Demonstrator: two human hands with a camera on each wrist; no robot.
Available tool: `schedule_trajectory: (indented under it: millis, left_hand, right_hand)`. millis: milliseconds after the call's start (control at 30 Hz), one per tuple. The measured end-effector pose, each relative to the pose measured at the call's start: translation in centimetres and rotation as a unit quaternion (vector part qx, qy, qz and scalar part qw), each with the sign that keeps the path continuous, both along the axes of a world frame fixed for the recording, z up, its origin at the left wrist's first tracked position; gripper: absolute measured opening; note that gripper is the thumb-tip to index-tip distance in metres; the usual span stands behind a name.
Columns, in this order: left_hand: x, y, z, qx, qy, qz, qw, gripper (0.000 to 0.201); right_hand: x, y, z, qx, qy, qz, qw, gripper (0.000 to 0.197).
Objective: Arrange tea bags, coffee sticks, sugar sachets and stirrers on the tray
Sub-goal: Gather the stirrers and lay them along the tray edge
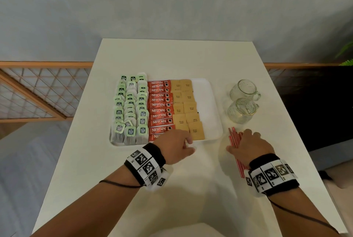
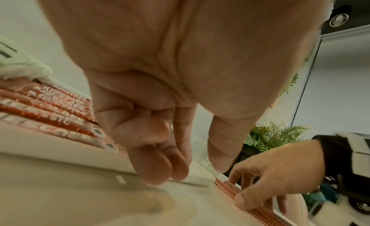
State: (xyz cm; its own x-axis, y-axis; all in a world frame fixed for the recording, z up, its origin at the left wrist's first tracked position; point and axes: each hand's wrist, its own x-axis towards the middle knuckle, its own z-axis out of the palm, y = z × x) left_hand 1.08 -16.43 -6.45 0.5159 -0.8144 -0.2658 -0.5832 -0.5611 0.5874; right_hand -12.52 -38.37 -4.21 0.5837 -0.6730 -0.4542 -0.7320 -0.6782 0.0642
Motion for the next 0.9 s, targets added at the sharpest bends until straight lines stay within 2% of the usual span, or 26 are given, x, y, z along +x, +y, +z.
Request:
schedule_trajectory:
  millis: [167,267,433,600,800,900]
  left_hand:
    - [-1.1,0.3,0.1,0.014,-0.005,-0.011,1.000,0.031]
    - [-1.7,0.3,0.3,0.022,-0.007,-0.026,0.999,0.036]
    - [-2.1,0.5,0.6,0.055,-0.016,-0.055,0.997,0.049]
    - [-2.5,0.6,0.6,0.082,-0.037,-0.076,0.993,0.044]
    - [-3.4,0.0,0.6,0.102,-0.078,-0.083,0.988,0.064]
    - [-3.8,-0.6,0.7,0.108,-0.106,-0.083,0.985,0.069]
  right_hand:
    - [0.9,1.7,0.0,0.026,-0.034,0.020,0.999,0.041]
    - [1.3,3.2,0.0,0.058,-0.054,0.023,0.997,0.028]
    - [2.3,5.5,0.2,0.104,-0.096,0.005,0.990,0.037]
    - [2.3,5.5,0.7,0.137,-0.100,0.016,0.985,0.052]
    - [1.5,3.9,2.5,0.070,-0.057,0.063,0.994,0.035]
    - [1.3,3.4,3.3,0.060,0.001,0.086,0.994,0.026]
